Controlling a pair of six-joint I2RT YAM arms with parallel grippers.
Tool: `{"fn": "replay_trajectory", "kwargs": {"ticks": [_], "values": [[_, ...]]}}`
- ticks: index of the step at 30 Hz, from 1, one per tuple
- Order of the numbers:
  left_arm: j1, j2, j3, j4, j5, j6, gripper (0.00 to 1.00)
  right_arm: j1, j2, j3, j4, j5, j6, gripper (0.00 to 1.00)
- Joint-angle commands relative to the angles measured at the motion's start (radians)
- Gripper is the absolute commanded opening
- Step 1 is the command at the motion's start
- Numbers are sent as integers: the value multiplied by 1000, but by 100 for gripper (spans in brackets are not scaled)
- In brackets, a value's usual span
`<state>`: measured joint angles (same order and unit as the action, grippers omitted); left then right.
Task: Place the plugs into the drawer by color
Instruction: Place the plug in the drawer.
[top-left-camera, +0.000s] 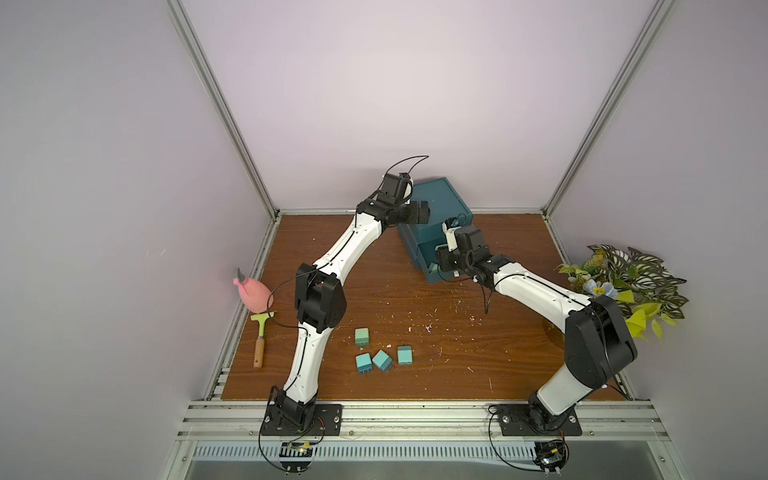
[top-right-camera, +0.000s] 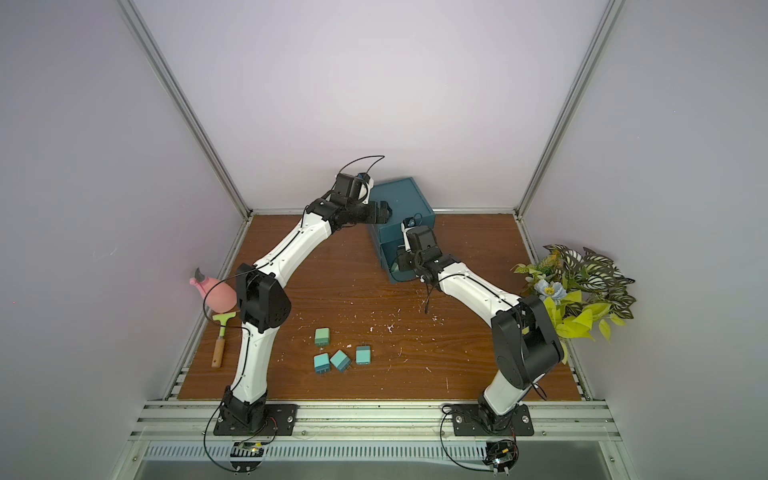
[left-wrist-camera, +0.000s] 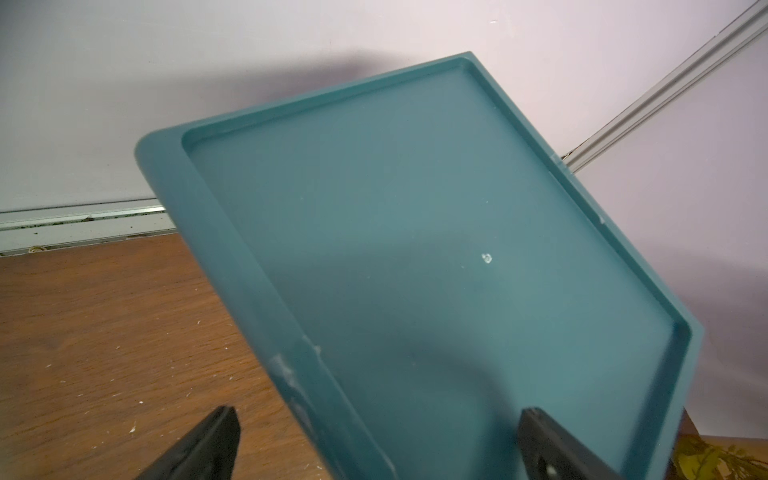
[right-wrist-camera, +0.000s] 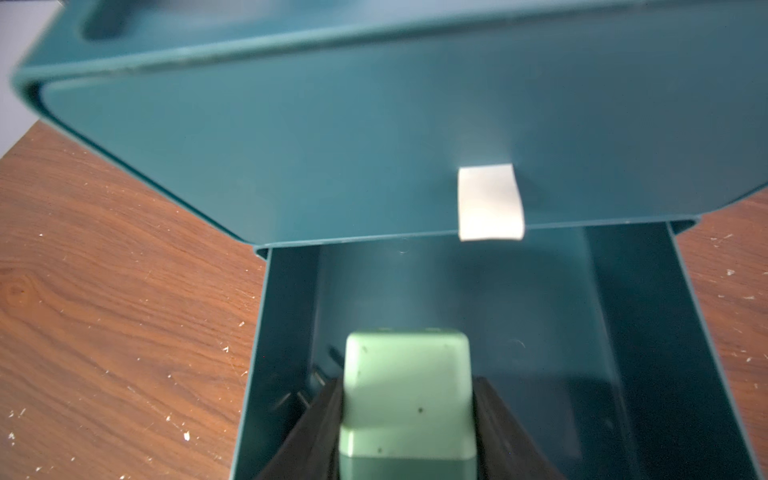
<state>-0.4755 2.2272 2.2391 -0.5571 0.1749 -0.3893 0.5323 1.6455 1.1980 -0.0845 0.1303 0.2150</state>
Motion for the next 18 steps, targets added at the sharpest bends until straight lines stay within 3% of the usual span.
{"fn": "replay_trajectory", "kwargs": {"ticks": [1, 18], "values": [[12, -23, -14, -13, 6, 1, 99, -5, 7, 2, 43, 29, 13, 45], [14, -29, -16, -13, 6, 1, 99, -8, 10, -14, 35, 28, 15, 52]]}}
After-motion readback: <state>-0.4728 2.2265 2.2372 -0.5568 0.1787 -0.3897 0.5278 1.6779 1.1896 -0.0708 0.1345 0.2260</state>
